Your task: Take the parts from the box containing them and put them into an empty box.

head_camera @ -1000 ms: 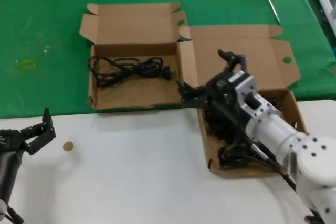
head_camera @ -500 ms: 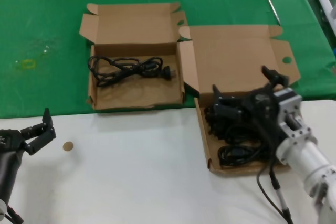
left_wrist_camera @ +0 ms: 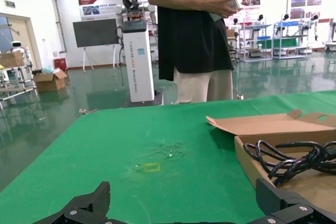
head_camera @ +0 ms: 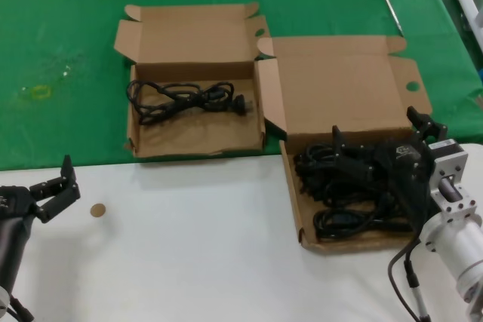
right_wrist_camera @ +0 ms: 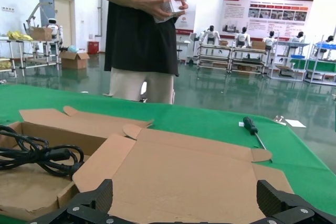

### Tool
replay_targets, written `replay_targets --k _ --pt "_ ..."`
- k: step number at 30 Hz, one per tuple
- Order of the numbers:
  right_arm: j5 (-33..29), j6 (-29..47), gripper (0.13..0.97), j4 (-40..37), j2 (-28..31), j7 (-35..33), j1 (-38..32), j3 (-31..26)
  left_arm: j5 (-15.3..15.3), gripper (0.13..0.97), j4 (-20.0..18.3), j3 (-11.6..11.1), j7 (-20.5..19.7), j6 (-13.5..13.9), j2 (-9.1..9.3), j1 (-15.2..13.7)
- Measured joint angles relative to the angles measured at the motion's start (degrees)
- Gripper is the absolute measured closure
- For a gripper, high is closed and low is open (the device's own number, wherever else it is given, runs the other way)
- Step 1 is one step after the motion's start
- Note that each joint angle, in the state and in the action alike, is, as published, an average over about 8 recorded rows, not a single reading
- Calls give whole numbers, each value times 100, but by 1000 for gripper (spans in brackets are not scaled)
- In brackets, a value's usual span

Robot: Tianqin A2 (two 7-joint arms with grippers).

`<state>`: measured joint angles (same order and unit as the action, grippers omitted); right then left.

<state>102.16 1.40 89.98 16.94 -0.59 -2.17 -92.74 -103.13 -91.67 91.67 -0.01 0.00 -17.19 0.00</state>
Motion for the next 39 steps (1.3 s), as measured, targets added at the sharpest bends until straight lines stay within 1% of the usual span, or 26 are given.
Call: replay_targets --k 39 --pt "0 -1 129 1 0 0 1 1 0 132 0 0 0 0 0 0"
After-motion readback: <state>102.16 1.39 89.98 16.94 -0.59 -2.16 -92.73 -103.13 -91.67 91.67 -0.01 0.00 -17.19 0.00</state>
